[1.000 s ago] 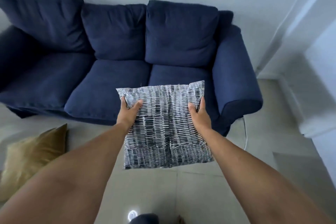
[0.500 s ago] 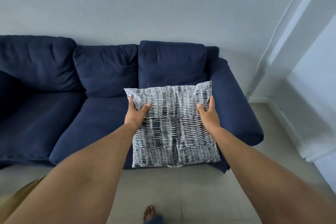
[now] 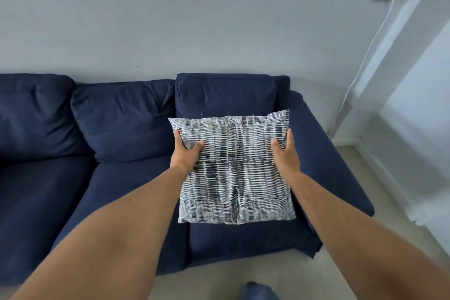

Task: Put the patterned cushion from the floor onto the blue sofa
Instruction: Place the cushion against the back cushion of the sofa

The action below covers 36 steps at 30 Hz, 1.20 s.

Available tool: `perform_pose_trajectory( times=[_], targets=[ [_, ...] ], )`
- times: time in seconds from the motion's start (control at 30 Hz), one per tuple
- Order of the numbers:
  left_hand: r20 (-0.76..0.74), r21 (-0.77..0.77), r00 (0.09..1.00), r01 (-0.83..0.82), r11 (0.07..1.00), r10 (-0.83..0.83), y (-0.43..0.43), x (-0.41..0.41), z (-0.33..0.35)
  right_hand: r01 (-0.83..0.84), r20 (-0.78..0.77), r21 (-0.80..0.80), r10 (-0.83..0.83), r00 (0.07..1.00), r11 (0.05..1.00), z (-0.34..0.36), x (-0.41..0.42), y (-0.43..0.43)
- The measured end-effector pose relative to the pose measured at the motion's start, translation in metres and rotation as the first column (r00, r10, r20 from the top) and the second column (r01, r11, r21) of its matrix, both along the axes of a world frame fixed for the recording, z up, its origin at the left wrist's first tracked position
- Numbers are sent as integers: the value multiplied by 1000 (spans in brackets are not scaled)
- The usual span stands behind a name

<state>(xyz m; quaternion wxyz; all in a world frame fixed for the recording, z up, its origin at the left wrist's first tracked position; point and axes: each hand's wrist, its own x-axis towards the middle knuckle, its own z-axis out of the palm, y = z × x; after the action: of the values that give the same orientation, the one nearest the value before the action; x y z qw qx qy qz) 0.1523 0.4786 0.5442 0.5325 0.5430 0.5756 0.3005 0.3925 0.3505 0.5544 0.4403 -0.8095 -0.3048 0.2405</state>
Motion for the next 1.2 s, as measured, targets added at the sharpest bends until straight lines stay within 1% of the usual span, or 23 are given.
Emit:
perform_pose_trajectory(
  times=[0.17, 0.27, 0.5, 0.67, 0.73, 0.87, 1.07, 1.2],
  targets=[
    [-11, -7, 1000, -6, 1000, 6, 52, 17, -20, -24, -8, -26, 24, 1000, 999, -17, 19, 57],
    [-24, -24, 999, -34, 999, 34, 86, 30, -36, -42, -44, -43, 40, 998, 998, -34, 33, 97],
    [-69, -87, 993, -100, 991, 94, 166, 68, -69, -37, -126, -134, 20, 992, 990, -72, 74, 193],
    [-135, -113, 982, -145, 983, 129, 211, 92, -98, -74, -121, -182, 52, 991, 981, -107, 104, 247],
    [-156, -110, 980, -141, 984, 123, 219, 98, -107, -77, -111, -194, 56, 992, 978, -121, 111, 260],
    [-149, -123, 983, -127, 984, 109, 247, 109, -134, -60, -121, -217, 34, 992, 974, -150, 125, 284],
    [-168, -103, 985, -59, 993, 41, 279, 128, -168, -7, -114, -239, -21, 993, 971, -189, 146, 307],
    [-224, -115, 974, -65, 991, 38, 292, 131, -187, -1, -122, -266, -33, 992, 964, -206, 155, 312]
  ],
)
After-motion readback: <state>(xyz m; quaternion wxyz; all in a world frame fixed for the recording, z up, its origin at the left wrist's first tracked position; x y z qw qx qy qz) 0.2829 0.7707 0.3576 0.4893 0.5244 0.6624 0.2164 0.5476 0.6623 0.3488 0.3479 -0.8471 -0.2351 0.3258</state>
